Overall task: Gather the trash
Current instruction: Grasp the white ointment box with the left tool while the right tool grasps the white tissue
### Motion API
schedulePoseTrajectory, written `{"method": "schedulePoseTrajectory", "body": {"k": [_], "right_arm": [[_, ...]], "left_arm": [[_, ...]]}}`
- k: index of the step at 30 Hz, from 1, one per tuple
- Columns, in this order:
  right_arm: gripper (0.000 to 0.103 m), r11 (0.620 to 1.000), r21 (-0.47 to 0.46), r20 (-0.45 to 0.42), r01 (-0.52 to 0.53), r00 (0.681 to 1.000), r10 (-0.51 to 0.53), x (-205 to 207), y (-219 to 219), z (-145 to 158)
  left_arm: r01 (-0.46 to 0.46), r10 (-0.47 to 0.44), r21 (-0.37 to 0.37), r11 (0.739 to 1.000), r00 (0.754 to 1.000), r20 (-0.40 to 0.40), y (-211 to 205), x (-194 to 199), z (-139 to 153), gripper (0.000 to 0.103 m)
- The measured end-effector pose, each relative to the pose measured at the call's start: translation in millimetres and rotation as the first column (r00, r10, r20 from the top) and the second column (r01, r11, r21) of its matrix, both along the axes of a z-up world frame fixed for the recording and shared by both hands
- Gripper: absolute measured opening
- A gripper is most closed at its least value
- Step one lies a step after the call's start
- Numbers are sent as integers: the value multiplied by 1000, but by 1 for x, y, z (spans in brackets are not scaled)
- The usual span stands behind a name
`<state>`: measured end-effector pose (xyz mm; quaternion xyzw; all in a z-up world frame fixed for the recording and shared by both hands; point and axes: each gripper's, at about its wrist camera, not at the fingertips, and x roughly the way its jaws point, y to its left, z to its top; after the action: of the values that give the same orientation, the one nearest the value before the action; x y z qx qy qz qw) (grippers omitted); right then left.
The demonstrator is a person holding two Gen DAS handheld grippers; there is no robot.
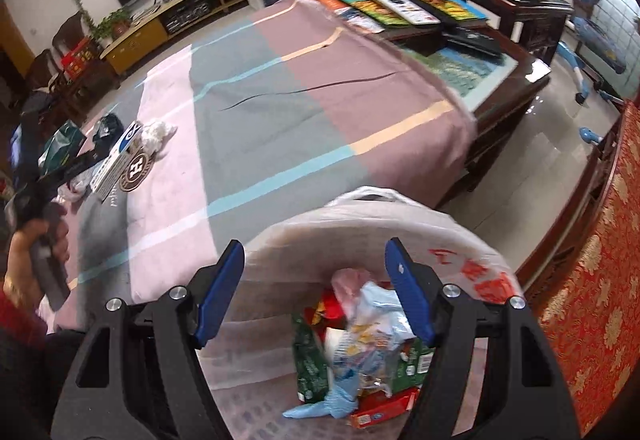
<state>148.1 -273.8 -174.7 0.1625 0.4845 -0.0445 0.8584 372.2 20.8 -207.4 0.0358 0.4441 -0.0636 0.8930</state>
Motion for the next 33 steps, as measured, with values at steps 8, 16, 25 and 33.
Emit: {"method": "schedulePoseTrajectory", "body": {"k": [8, 16, 25, 33], "right_arm": [[72, 997, 2, -9, -76, 997, 76, 32, 39, 0], [72, 991, 21, 5, -133, 991, 133, 74, 80, -6], [72, 954, -143, 44, -263, 961, 272, 176, 173, -13], [58, 897, -296, -86, -330, 944, 319, 228, 213, -46]], "left_arm": [[118, -122, -34, 992, 982, -145, 3, 23, -38, 62], [-99, 89, -119, 988, 992, -84, 28, -53, -10, 40], [-372, 380, -164, 914, 925, 21, 58, -163, 5, 40], [-392, 399, -181, 902, 917, 5, 58, -159, -2, 40]]}}
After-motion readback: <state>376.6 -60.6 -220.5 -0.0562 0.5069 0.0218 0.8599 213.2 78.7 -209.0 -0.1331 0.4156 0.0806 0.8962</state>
